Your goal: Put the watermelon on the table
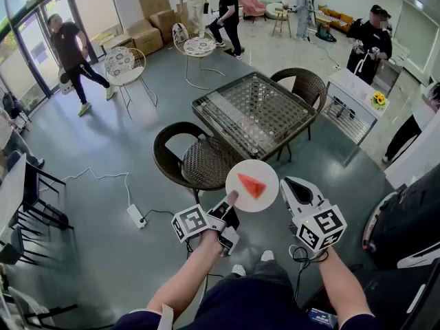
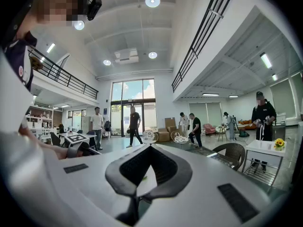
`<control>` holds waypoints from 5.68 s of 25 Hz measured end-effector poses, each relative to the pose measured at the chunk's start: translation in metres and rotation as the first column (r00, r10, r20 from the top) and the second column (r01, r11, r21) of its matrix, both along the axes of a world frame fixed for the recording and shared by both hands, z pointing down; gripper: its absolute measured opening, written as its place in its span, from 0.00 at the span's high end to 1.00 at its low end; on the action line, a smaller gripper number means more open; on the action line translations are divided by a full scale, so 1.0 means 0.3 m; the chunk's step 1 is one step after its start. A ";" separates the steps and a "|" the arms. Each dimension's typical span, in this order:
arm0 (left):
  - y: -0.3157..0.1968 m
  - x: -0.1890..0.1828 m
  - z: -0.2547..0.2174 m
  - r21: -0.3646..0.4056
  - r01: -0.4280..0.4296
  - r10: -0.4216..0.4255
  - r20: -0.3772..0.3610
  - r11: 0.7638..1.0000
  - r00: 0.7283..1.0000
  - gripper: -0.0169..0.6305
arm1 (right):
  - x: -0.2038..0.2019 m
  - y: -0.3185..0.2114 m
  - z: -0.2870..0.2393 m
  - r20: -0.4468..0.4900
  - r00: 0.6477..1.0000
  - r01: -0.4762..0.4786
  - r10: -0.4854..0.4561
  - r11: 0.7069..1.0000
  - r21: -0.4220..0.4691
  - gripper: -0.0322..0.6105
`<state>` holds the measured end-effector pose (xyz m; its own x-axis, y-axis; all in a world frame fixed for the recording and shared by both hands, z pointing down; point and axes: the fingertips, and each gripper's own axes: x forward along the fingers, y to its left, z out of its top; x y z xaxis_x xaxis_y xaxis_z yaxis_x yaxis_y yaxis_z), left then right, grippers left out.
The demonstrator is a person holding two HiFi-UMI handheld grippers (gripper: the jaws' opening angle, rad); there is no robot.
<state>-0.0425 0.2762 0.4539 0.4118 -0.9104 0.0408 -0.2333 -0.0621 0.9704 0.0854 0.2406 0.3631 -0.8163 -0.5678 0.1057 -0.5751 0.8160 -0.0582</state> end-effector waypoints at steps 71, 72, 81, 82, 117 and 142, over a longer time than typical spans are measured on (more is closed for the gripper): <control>-0.964 0.037 0.099 -0.073 0.021 -0.022 -0.013 0.997 1.000 0.95 | -0.003 -1.076 0.109 0.015 1.000 -0.015 0.016 0.999 -0.046 0.95; -0.997 0.043 0.094 -0.074 0.025 -0.026 -0.015 0.997 1.000 0.95 | 0.002 -1.110 0.104 0.015 1.000 -0.012 0.012 0.999 -0.047 0.95; -1.204 0.065 0.036 -0.047 0.055 -0.055 0.004 0.997 0.998 0.95 | 0.020 -1.332 0.070 0.044 0.999 0.015 -0.013 0.999 -0.037 0.95; -1.213 0.062 0.039 -0.049 0.059 -0.059 0.006 0.997 0.998 0.95 | 0.017 -1.343 0.068 0.046 0.999 0.020 -0.018 0.999 -0.034 0.95; -1.487 -0.110 0.107 -0.085 -0.075 0.076 0.013 0.994 0.997 0.95 | -0.119 -1.544 0.090 0.004 0.995 -0.102 0.103 0.994 -0.035 0.95; -1.721 -0.283 0.698 -0.260 -0.079 0.083 0.005 0.962 0.997 0.95 | -0.228 -1.627 0.459 -0.137 0.969 -0.227 0.205 0.960 -0.166 0.95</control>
